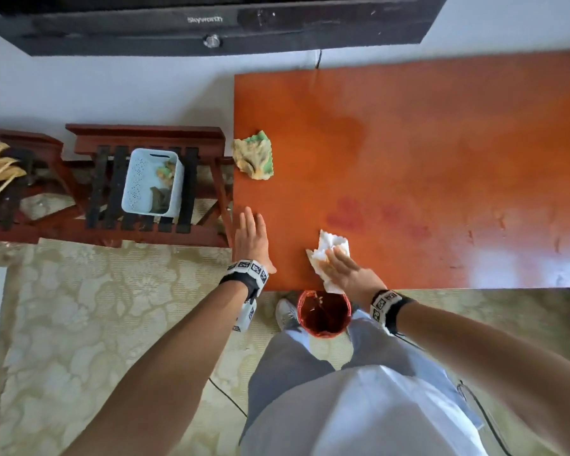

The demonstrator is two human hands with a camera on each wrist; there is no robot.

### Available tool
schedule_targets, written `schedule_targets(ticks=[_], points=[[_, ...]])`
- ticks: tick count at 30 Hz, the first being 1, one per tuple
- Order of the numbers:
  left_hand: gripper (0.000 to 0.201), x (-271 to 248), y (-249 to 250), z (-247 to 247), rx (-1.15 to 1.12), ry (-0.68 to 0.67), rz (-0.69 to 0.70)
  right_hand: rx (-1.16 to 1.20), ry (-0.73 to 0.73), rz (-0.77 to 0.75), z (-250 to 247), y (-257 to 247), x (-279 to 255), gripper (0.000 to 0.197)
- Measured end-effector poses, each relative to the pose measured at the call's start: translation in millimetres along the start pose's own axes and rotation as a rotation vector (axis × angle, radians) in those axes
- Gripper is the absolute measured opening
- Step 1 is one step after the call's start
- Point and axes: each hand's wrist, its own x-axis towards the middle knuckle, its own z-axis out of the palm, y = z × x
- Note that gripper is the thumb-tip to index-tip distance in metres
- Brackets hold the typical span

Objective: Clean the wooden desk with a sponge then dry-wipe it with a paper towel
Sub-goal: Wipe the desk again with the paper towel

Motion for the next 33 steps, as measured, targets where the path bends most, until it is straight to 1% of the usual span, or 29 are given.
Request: schedule_targets(ticks=[1, 3, 4, 6, 7, 11, 12, 14, 15, 17, 18, 20, 22, 24, 27, 30, 33], points=[[0.152, -4, 11, 0, 0.012, 0.001, 0.015, 0.005, -0.013, -0.002, 5, -1, -13, 0.096], [0.153, -6, 33, 4, -0.021, -0.03, 0.062, 0.054, 0.019, 0.02, 9, 1, -25, 0.095], [0.154, -6, 43, 7, -0.043, -0.056, 0.078, 0.059, 0.031, 0.017, 9, 6, -26, 0.091], [0.157, -5, 56, 11, -0.055, -0.107, 0.075, 0.041, -0.001, -0.032, 5, 18, -21, 0.079], [0.158, -5, 61, 13, -0.039, -0.118, 0.066, 0.051, -0.017, -0.03, 2, 28, -15, 0.077], [0.163, -3, 63, 18, -0.018, -0.119, 0.061, 0.039, 0.031, 0.073, -29, 81, 20, 0.076], [0.163, -2, 63, 18, -0.025, -0.125, 0.062, 0.04, 0.049, 0.085, -41, 93, 30, 0.072], [0.162, 1, 63, 18, -0.036, -0.135, 0.051, 0.052, 0.078, 0.117, -70, 119, 50, 0.058], [0.162, 2, 63, 18, -0.038, -0.142, 0.044, 0.086, 0.101, 0.155, -84, 132, 63, 0.053], [0.162, 3, 63, 19, -0.047, -0.154, 0.039, 0.149, 0.18, 0.266, -105, 157, 94, 0.051], [0.162, 2, 63, 19, -0.056, -0.163, 0.037, 0.182, 0.203, 0.313, -113, 167, 108, 0.052], [0.163, 3, 61, 20, -0.079, -0.178, 0.029, 0.216, 0.181, 0.35, -124, 182, 126, 0.057], [0.164, 5, 60, 21, -0.092, -0.174, 0.023, 0.225, 0.149, 0.332, -135, 188, 130, 0.058], [0.164, 5, 60, 21, -0.101, -0.169, 0.017, 0.221, 0.142, 0.292, -138, 187, 125, 0.064], [0.163, 3, 60, 19, -0.101, -0.173, 0.018, 0.186, 0.108, 0.227, -122, 174, 100, 0.079], [0.163, -1, 62, 15, -0.087, -0.177, 0.017, 0.185, 0.105, 0.123, -93, 143, 57, 0.098], [0.162, -7, 71, 8, -0.031, -0.162, 0.002, 0.196, 0.078, 0.062, -44, 111, 8, 0.103]])
